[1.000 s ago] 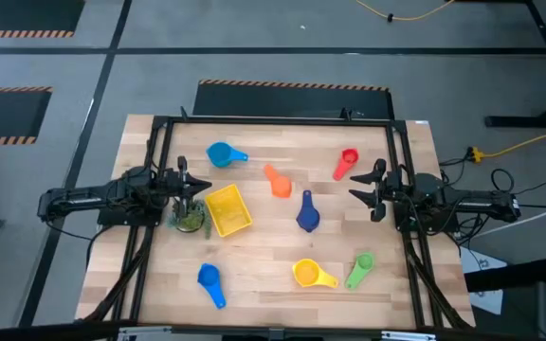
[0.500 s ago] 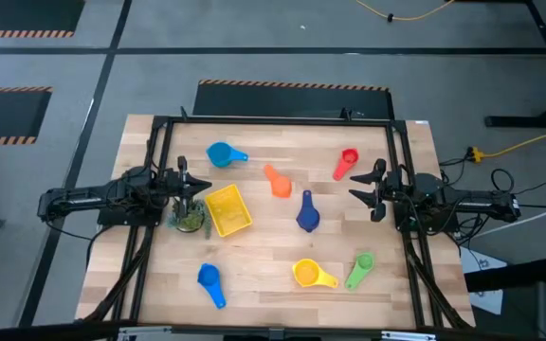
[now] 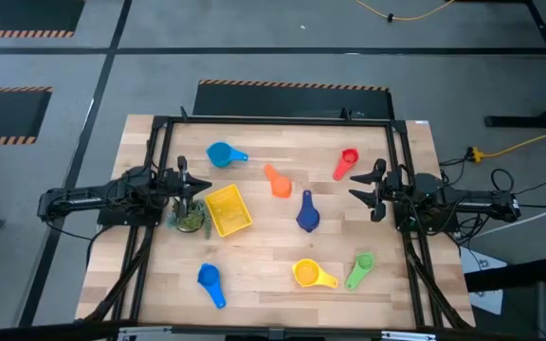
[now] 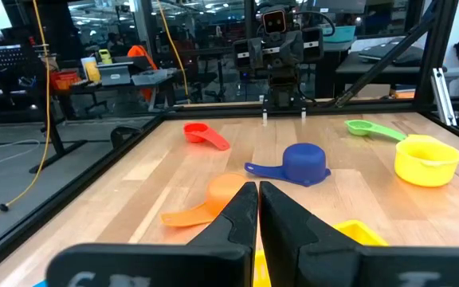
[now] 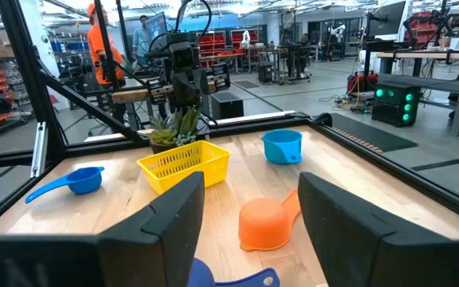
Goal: Nest measuring cups in basket
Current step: Move the light blue measuring cup to the center of the table
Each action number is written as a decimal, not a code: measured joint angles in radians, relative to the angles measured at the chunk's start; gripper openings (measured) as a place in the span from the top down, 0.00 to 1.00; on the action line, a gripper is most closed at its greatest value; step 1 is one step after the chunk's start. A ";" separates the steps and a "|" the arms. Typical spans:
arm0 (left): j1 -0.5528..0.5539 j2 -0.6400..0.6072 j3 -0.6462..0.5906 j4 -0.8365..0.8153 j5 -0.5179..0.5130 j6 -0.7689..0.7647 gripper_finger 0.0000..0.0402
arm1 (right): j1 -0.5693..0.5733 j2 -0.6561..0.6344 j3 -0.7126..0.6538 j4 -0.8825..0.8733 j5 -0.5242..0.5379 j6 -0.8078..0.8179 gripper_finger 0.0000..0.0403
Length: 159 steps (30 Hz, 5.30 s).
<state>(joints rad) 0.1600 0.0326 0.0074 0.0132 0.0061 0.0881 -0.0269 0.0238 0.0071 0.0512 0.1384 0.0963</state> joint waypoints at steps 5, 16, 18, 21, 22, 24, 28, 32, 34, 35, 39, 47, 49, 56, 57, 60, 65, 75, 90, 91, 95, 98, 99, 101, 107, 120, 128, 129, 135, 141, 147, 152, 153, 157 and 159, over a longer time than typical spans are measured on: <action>0.000 0.000 -0.001 0.004 -0.037 0.083 0.98 | 0.000 0.000 0.000 0.000 0.000 0.000 0.48; 0.000 0.000 -0.001 0.005 -0.045 0.079 0.98 | 0.000 0.000 0.000 0.000 0.000 0.000 0.48; 0.000 0.000 -0.001 0.007 -0.046 0.080 0.98 | 0.000 0.000 0.000 0.000 0.000 0.000 0.48; 0.000 0.000 -0.001 0.044 -0.040 0.080 0.98 | 0.000 0.000 0.000 0.000 0.000 0.000 0.48; 0.000 0.000 -0.001 0.071 -0.037 0.079 0.98 | 0.000 0.000 0.000 0.000 0.000 0.000 0.48; 0.000 0.000 -0.001 0.139 -0.031 0.079 0.98 | 0.000 0.000 0.000 0.000 0.000 0.000 0.48; 0.000 0.000 -0.001 0.309 -0.046 0.079 0.98 | 0.000 0.000 0.000 0.000 0.000 0.000 0.48; 0.000 0.000 -0.001 0.414 -0.104 0.070 0.96 | 0.000 0.000 0.000 0.000 0.000 0.000 0.48; 0.001 0.000 0.001 0.431 -0.147 0.043 0.92 | 0.000 0.000 0.000 0.000 0.000 0.000 0.48; 0.002 0.000 0.004 0.428 -0.174 0.027 0.90 | 0.000 0.000 0.000 0.000 0.000 0.000 0.48; 0.007 0.000 0.017 0.430 -0.303 -0.035 0.79 | 0.000 0.000 0.000 0.000 0.000 0.000 0.48; 0.052 0.056 0.067 0.422 -0.525 -0.220 0.69 | 0.000 0.000 0.000 0.000 0.000 0.000 0.48; 0.068 0.103 0.090 0.418 -0.525 -0.245 0.69 | 0.000 0.000 0.000 0.000 0.000 0.000 0.48; 0.157 0.361 0.261 0.322 -0.514 -0.311 0.69 | 0.000 0.000 0.000 0.000 0.000 0.000 0.48; 0.175 0.403 0.294 0.301 -0.510 -0.319 0.69 | 0.000 0.000 0.000 0.000 0.000 0.000 0.48; 0.235 0.529 0.403 0.191 -0.508 -0.323 0.69 | 0.000 0.000 0.000 0.000 0.000 0.000 0.48; 0.359 0.736 0.606 -0.043 -0.442 -0.356 0.69 | 0.000 0.000 0.000 0.000 0.000 0.000 0.48; 0.586 1.080 0.899 -0.447 -0.170 -0.375 0.69 | 0.000 0.000 0.000 0.000 0.000 0.000 0.48; 0.712 1.329 0.914 -0.524 0.038 -0.373 0.69 | 0.000 0.000 0.000 0.000 0.000 0.000 0.48; 0.715 1.336 0.914 -0.528 0.038 -0.369 0.69 | 0.000 0.000 0.000 0.000 0.000 0.000 0.48; 0.717 1.355 0.914 -0.547 0.038 -0.367 0.70 | 0.000 0.000 0.000 0.000 0.000 0.000 0.48; 0.717 1.356 0.914 -0.572 0.031 -0.359 0.70 | 0.000 0.000 0.000 0.000 0.000 0.000 0.48; 0.716 1.356 0.914 -0.579 0.027 -0.345 0.70 | 0.000 0.000 0.000 0.000 0.000 0.000 0.48; 0.710 1.356 0.914 -0.604 0.010 -0.317 0.70 | 0.000 0.000 0.000 0.000 0.000 0.000 0.48; 0.708 1.356 0.912 -0.645 -0.022 -0.264 0.70 | 0.000 0.000 0.000 0.000 0.000 0.000 0.48; 0.672 1.379 0.912 -0.650 -0.060 -0.260 0.70 | 0.000 0.000 0.000 0.000 0.000 0.000 0.48; 0.672 1.484 0.912 -0.648 -0.065 -0.260 0.70 | 0.000 0.000 0.000 0.000 0.000 0.000 0.48; 0.672 1.498 0.912 -0.648 -0.064 -0.260 0.70 | 0.000 0.000 0.000 0.000 0.000 0.000 0.48; 0.672 1.566 0.912 -0.645 -0.064 -0.260 0.70 | 0.000 0.000 0.000 0.000 0.000 0.000 0.48; 0.672 1.584 0.912 -0.641 -0.064 -0.260 0.73 | 0.000 0.000 0.000 0.000 0.000 0.000 0.48; 0.672 1.584 0.912 -0.639 -0.065 -0.260 0.88 | 0.000 0.000 0.000 0.000 0.000 0.000 0.48; 0.673 1.573 0.914 -0.599 -0.039 -0.260 0.93 | 0.000 0.000 0.000 0.000 0.000 0.000 0.48; 0.672 1.571 0.913 -0.586 -0.037 -0.260 0.93 | 0.000 0.000 0.000 0.000 0.000 0.000 0.48; 0.665 1.571 0.956 -0.568 0.010 -0.254 0.94 | 0.000 0.000 0.000 0.000 0.000 0.000 0.48; 0.655 1.571 0.993 -0.568 0.058 -0.230 0.94 | 0.000 0.000 0.000 0.000 0.000 0.000 0.48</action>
<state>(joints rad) 0.8154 1.6032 1.0008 -0.5549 0.0639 -0.1418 -0.0269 0.0235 0.0071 0.0512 0.1384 0.0959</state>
